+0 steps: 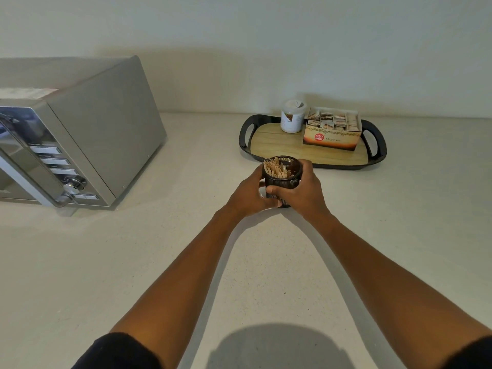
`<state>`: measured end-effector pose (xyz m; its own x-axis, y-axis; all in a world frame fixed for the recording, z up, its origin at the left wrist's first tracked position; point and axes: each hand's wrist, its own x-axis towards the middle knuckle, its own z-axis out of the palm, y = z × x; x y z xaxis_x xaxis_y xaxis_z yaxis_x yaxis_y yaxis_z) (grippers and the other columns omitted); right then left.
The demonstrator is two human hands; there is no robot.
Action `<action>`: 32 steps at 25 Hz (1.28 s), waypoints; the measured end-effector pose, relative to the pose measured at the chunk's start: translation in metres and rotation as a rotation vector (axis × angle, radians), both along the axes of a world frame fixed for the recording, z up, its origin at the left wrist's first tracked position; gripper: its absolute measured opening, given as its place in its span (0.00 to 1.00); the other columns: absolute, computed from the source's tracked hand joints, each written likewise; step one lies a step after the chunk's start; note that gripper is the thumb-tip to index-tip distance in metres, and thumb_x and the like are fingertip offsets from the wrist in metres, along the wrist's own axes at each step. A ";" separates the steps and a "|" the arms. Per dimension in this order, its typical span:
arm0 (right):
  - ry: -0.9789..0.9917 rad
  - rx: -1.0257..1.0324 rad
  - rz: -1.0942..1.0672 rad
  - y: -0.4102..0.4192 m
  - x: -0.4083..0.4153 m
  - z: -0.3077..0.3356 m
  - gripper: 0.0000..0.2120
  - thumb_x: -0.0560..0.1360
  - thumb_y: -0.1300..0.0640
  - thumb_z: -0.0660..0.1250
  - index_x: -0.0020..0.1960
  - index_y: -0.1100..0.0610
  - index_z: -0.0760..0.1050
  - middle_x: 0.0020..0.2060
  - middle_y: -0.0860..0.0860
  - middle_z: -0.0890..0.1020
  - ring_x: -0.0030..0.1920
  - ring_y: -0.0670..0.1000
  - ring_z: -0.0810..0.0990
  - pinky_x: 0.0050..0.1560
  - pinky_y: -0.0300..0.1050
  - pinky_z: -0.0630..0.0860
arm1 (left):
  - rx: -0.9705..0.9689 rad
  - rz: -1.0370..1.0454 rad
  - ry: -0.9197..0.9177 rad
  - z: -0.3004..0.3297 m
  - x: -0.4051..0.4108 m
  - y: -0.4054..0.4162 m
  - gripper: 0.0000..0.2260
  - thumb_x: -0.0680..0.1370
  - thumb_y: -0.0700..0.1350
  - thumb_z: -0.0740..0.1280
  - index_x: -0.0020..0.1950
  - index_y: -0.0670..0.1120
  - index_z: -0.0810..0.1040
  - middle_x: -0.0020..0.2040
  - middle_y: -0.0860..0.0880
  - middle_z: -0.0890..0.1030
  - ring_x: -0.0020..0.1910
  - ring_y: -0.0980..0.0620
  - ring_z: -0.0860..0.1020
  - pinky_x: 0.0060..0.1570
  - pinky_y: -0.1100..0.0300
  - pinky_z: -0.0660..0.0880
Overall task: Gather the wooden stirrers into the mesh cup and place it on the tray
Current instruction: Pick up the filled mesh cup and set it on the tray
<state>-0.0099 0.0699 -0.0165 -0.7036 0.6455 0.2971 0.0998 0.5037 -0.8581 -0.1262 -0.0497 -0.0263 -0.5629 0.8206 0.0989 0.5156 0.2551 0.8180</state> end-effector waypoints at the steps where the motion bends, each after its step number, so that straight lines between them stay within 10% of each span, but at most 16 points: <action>1: 0.008 -0.008 -0.003 0.000 -0.001 0.000 0.45 0.60 0.43 0.82 0.70 0.52 0.63 0.64 0.50 0.76 0.62 0.48 0.75 0.55 0.33 0.75 | 0.005 -0.005 -0.011 0.000 0.001 0.001 0.45 0.66 0.54 0.79 0.76 0.54 0.57 0.71 0.51 0.71 0.62 0.55 0.72 0.53 0.66 0.71; 6: 0.027 -0.051 0.042 0.001 -0.004 -0.002 0.44 0.61 0.41 0.80 0.70 0.51 0.64 0.63 0.47 0.76 0.59 0.44 0.73 0.45 0.21 0.71 | 0.085 0.071 -0.002 0.000 0.004 0.011 0.41 0.66 0.51 0.79 0.73 0.52 0.61 0.67 0.51 0.75 0.59 0.53 0.75 0.48 0.72 0.70; 12: -0.081 -0.153 0.246 0.028 -0.005 0.000 0.44 0.62 0.38 0.78 0.72 0.49 0.65 0.65 0.47 0.76 0.64 0.50 0.75 0.61 0.45 0.77 | 0.126 -0.015 -0.066 0.005 -0.014 0.016 0.38 0.66 0.50 0.80 0.70 0.57 0.62 0.62 0.58 0.73 0.58 0.55 0.75 0.44 0.73 0.76; 20: -0.044 -0.077 0.168 0.066 -0.047 0.033 0.37 0.60 0.39 0.80 0.63 0.44 0.69 0.55 0.38 0.78 0.56 0.37 0.75 0.49 0.32 0.72 | 0.153 0.018 0.072 0.037 -0.061 0.046 0.33 0.66 0.52 0.80 0.67 0.52 0.72 0.58 0.55 0.80 0.53 0.59 0.78 0.43 0.77 0.73; 32: -0.081 0.053 0.070 0.121 -0.137 0.014 0.29 0.70 0.46 0.76 0.66 0.56 0.73 0.56 0.48 0.81 0.57 0.48 0.78 0.42 0.23 0.68 | 0.052 0.217 0.233 0.030 -0.130 0.110 0.23 0.70 0.44 0.77 0.64 0.47 0.77 0.57 0.50 0.83 0.48 0.57 0.80 0.44 0.77 0.70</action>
<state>-0.1466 0.1912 -0.0021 -0.7694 0.5787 0.2702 0.1303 0.5564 -0.8206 -0.2562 0.0603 0.0036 -0.6818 0.6740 0.2843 0.6283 0.3406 0.6995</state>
